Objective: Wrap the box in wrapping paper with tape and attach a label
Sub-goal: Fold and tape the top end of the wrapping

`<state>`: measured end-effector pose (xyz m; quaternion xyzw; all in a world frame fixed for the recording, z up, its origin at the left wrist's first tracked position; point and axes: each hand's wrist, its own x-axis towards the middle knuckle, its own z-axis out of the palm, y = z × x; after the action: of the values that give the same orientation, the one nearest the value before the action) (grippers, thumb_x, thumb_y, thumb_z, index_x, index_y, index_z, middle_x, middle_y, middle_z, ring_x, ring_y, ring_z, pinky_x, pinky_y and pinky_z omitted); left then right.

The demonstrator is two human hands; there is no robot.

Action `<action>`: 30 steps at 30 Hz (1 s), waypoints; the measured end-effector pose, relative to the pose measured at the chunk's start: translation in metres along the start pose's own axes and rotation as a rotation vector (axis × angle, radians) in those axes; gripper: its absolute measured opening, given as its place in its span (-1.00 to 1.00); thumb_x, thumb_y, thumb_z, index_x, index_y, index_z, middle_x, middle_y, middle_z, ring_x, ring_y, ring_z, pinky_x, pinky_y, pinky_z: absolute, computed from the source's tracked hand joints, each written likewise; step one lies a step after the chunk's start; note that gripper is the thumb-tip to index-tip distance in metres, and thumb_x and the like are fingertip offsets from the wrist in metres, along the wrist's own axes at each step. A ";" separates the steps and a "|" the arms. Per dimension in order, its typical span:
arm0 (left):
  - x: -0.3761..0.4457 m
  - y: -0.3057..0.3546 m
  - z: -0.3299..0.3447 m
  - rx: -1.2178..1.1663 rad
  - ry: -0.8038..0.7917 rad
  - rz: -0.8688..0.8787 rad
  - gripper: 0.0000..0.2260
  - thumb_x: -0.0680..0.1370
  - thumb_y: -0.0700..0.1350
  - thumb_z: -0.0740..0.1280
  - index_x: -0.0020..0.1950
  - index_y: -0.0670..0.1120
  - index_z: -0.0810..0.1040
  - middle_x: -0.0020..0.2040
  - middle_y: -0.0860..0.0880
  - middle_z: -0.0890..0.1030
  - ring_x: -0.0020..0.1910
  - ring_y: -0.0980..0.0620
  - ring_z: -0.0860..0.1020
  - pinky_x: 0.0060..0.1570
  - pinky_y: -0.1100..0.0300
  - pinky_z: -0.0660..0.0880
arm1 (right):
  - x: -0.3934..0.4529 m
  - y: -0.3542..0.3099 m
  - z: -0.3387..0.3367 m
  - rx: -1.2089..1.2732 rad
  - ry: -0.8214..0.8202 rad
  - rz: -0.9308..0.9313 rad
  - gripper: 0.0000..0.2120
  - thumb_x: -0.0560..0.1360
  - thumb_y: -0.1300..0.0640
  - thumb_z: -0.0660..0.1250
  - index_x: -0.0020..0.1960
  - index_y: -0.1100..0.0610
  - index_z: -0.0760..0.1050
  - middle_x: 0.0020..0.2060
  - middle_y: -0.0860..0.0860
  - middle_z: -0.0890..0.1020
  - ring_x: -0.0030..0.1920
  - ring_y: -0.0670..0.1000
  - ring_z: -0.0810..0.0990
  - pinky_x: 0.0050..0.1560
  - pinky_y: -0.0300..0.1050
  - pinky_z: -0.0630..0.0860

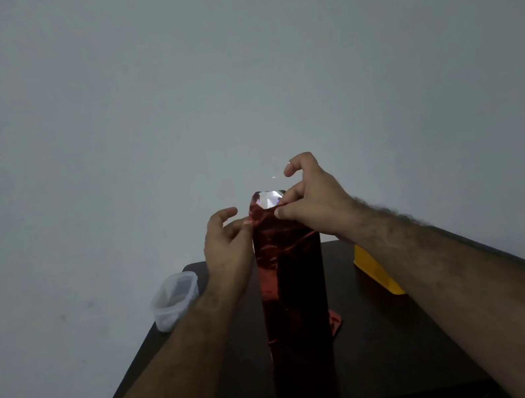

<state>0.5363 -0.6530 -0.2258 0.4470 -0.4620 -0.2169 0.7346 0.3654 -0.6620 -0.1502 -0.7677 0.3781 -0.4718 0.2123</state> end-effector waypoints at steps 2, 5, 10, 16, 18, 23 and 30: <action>-0.002 -0.004 0.000 0.050 -0.052 0.076 -0.73 0.64 -0.17 0.34 0.32 0.07 0.51 -0.06 0.01 0.75 -0.04 0.02 0.73 0.01 -0.03 0.69 | 0.003 -0.004 0.003 0.044 0.036 0.037 -0.44 0.43 0.27 0.55 0.26 -0.01 0.32 -0.20 0.02 0.75 -0.07 0.02 0.73 0.00 0.03 0.68; -0.003 -0.009 -0.001 0.093 -0.096 0.114 -0.72 0.67 -0.13 0.28 0.37 0.10 0.48 -0.04 0.05 0.76 -0.03 0.02 0.73 0.05 -0.09 0.69 | 0.002 -0.003 0.009 0.161 0.099 0.090 -0.46 0.44 0.26 0.54 0.25 0.00 0.33 -0.15 0.05 0.75 -0.05 0.08 0.75 0.05 0.17 0.71; -0.006 0.001 -0.002 -0.021 -0.042 0.030 -0.74 0.68 -0.15 0.30 0.34 0.07 0.51 -0.04 0.07 0.75 -0.10 0.24 0.70 -0.12 0.24 0.63 | -0.006 0.000 0.016 0.154 0.094 0.006 -0.46 0.45 0.24 0.56 0.25 0.00 0.32 -0.20 -0.01 0.76 -0.11 -0.02 0.74 0.08 0.06 0.69; 0.011 0.015 -0.008 -0.046 -0.125 -0.127 -0.96 0.56 -0.18 0.47 -0.02 -0.10 0.72 -0.07 -0.08 0.76 -0.05 0.03 0.72 -0.14 0.24 0.56 | -0.019 0.007 0.019 0.319 -0.030 -0.093 -0.50 0.47 0.31 0.48 0.27 0.02 0.33 -0.16 0.12 0.75 -0.12 0.06 0.72 0.09 0.15 0.64; 0.009 0.020 -0.008 -0.004 -0.219 -0.088 -0.93 0.57 -0.23 0.46 -0.06 -0.17 0.74 -0.15 -0.07 0.76 -0.19 0.13 0.70 -0.24 0.33 0.56 | -0.026 0.010 0.019 0.401 -0.040 -0.091 -0.53 0.48 0.31 0.46 0.26 0.03 0.34 -0.15 0.16 0.74 -0.11 0.12 0.73 0.09 0.16 0.63; 0.014 0.027 -0.008 0.117 -0.362 -0.023 -0.92 0.55 -0.26 0.49 -0.05 -0.11 0.77 -0.16 -0.03 0.77 -0.16 0.11 0.74 -0.18 0.31 0.60 | -0.037 0.009 0.011 0.538 0.018 -0.063 -0.62 0.55 0.37 0.38 0.28 0.13 0.37 -0.11 0.28 0.73 -0.10 0.18 0.73 -0.06 -0.01 0.66; 0.023 0.032 -0.006 0.297 -0.520 0.092 -0.86 0.62 -0.13 0.42 -0.03 -0.08 0.78 -0.05 -0.03 0.76 -0.03 0.05 0.72 0.01 0.19 0.64 | -0.040 0.016 0.009 0.355 -0.045 -0.181 -0.63 0.51 0.36 0.37 0.24 0.09 0.43 -0.24 0.22 0.73 -0.05 0.20 0.74 0.35 0.16 0.55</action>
<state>0.5499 -0.6510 -0.1886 0.4575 -0.6811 -0.2207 0.5273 0.3570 -0.6406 -0.1880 -0.7593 0.2137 -0.5311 0.3093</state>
